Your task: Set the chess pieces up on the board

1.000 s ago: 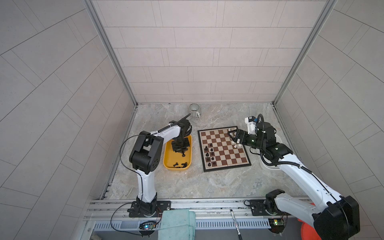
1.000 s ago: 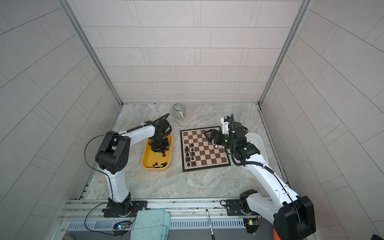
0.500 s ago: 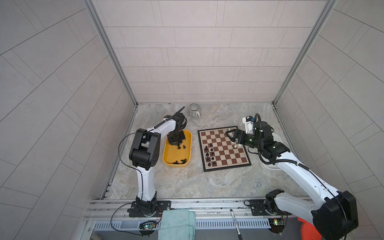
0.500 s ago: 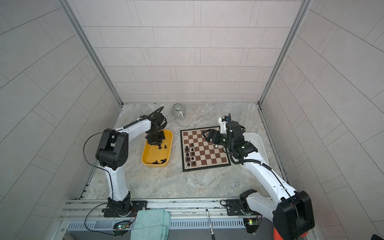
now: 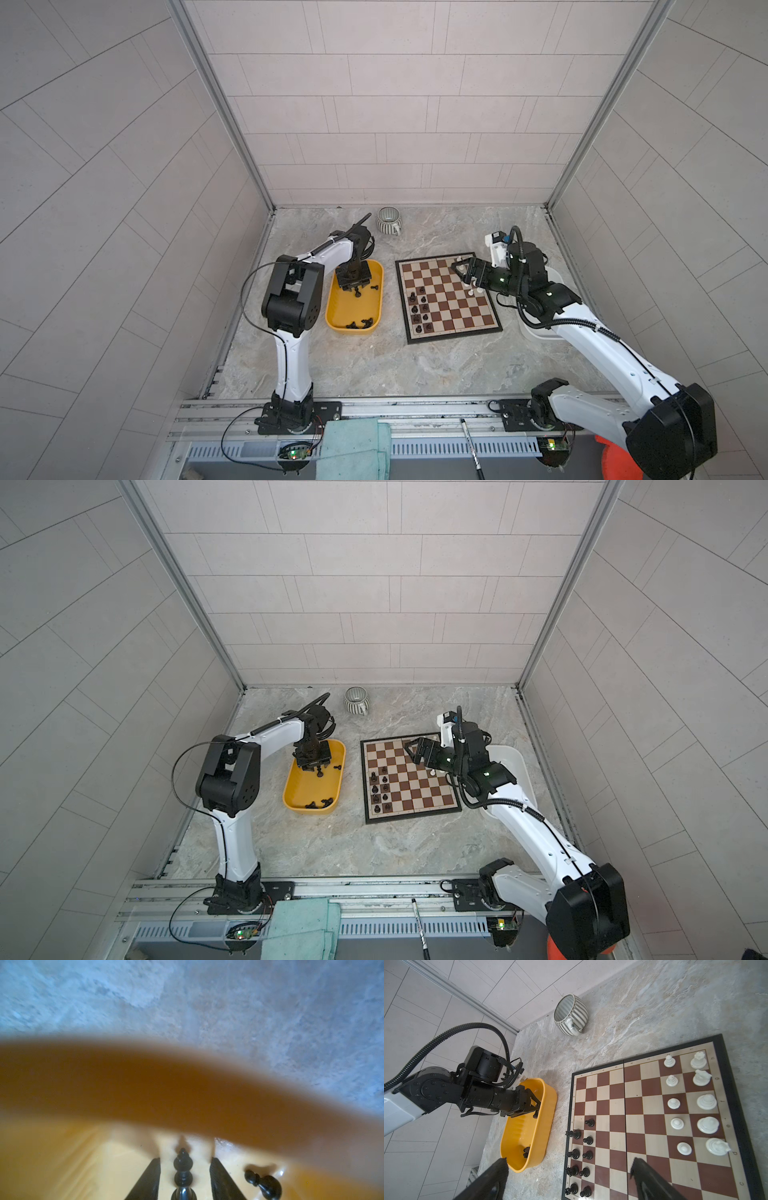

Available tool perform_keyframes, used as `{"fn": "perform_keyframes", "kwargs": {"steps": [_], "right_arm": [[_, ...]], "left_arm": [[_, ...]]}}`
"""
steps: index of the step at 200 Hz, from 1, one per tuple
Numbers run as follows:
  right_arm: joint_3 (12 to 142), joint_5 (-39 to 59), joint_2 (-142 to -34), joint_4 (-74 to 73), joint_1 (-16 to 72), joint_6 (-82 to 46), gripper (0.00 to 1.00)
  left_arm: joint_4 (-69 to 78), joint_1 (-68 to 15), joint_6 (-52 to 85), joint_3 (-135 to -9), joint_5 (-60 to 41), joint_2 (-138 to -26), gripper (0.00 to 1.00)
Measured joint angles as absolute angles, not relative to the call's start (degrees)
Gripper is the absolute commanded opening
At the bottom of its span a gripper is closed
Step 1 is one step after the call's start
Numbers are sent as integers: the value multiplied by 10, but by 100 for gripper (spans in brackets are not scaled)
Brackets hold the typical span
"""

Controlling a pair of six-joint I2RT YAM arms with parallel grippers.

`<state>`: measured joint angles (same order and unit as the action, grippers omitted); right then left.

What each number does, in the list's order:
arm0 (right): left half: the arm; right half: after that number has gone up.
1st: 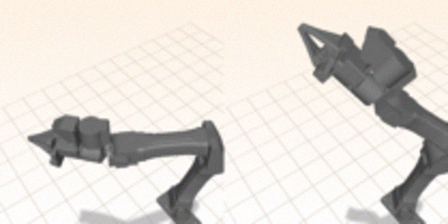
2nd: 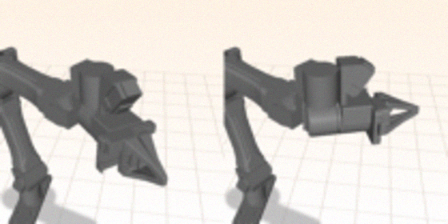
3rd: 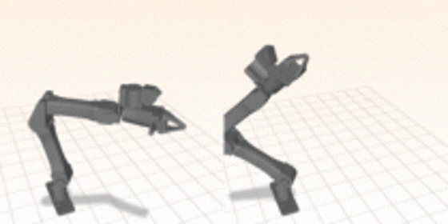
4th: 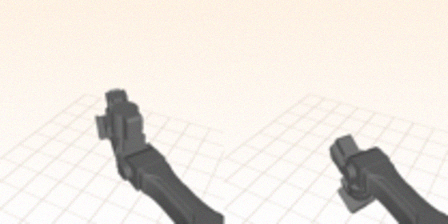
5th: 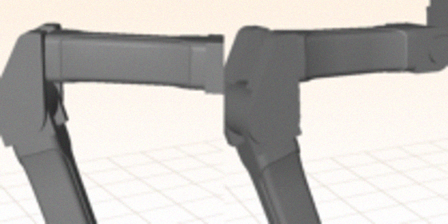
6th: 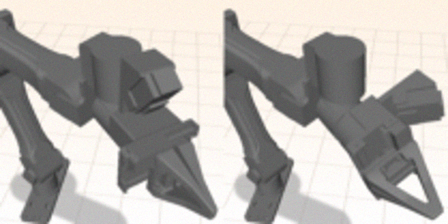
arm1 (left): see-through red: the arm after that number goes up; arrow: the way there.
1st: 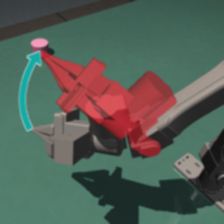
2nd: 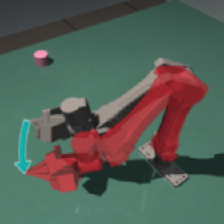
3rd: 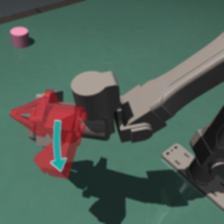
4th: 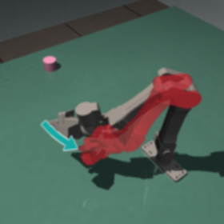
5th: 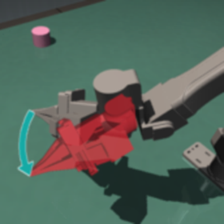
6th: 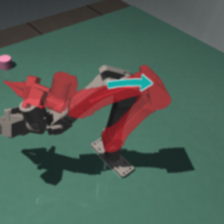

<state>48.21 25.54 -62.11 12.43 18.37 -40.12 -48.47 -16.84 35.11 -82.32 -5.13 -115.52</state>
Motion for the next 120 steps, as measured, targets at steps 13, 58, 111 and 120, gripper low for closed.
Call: {"fn": "perform_keyframes", "kwargs": {"steps": [13,58,111,120], "right_arm": [[482,255,-619,127,184,-401,94],[482,254,-604,135,184,-401,95],[482,251,-595,135,184,-401,95],[481,251,-595,135,184,-401,95]], "left_arm": [[-481,-168,351,-816,-54,-1149,46],[-469,-170,356,-795,-68,-1131,43],[-474,-194,366,-776,-95,-1120,41],[-475,-198,368,-767,-100,-1120,38]]}}
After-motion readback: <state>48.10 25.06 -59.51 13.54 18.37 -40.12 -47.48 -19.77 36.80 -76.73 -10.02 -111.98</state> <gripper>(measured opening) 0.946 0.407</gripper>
